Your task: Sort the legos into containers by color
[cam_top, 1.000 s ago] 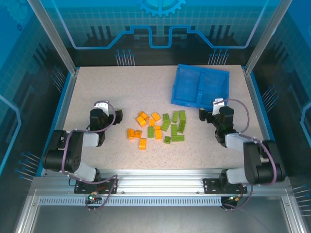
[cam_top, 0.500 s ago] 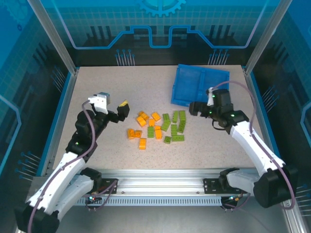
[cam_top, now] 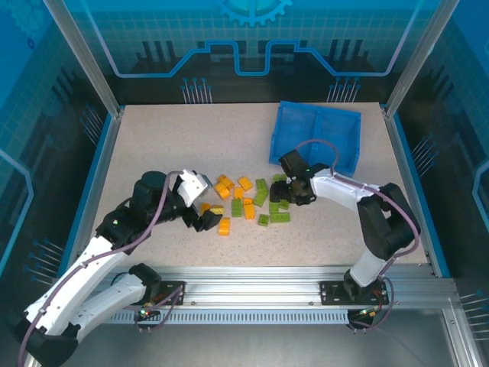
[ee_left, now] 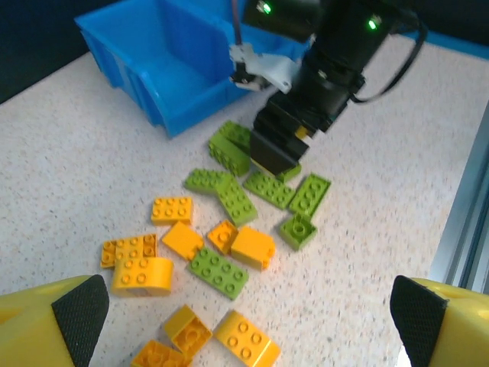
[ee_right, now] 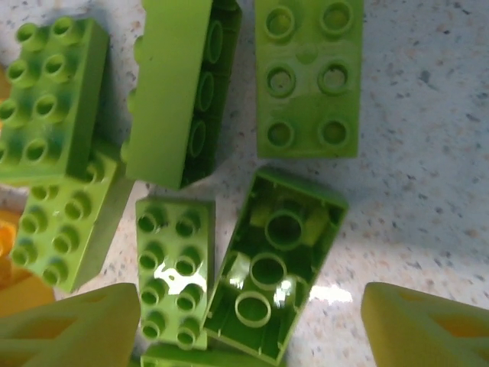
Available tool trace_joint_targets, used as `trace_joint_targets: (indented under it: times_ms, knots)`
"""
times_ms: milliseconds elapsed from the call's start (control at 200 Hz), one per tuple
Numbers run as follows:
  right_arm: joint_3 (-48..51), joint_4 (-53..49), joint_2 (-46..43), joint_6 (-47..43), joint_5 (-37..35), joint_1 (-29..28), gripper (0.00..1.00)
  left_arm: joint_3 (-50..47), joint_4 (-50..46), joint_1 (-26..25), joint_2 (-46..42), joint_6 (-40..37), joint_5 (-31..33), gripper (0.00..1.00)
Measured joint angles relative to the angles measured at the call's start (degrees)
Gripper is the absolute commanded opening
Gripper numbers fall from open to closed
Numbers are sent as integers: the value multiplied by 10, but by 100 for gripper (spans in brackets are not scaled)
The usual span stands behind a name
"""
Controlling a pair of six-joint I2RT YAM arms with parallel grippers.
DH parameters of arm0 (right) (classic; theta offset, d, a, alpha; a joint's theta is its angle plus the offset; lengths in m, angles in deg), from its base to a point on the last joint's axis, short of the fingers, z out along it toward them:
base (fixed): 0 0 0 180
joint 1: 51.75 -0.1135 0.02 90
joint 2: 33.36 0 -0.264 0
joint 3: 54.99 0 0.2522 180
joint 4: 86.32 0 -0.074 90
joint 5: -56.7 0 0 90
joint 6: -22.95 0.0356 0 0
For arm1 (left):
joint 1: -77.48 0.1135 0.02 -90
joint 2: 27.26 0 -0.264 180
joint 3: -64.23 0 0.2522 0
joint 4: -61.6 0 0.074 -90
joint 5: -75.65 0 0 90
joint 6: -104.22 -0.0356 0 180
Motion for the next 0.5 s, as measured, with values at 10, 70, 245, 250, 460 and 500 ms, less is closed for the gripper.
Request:
trace_joint_targets:
  times_ms: [10, 70, 245, 250, 460, 500]
  knots:
    - [0, 0, 2, 3, -1, 0, 70, -2, -1, 0, 0, -3, -1, 99]
    - [-6, 2, 18, 9, -11, -2, 66, -11, -9, 0, -3, -12, -1, 99]
    - [-12, 9, 41, 24, -42, -11, 45, -25, -19, 0, -29, -29, -1, 99]
    - [-12, 9, 41, 23, -43, -12, 45, -26, -19, 0, -29, -29, -1, 99]
    - [3, 16, 27, 32, -68, -13, 33, -34, -19, 0, -46, -40, 3, 99]
    - [11, 15, 13, 33, -70, -13, 33, -35, -19, 0, -46, -40, 3, 99]
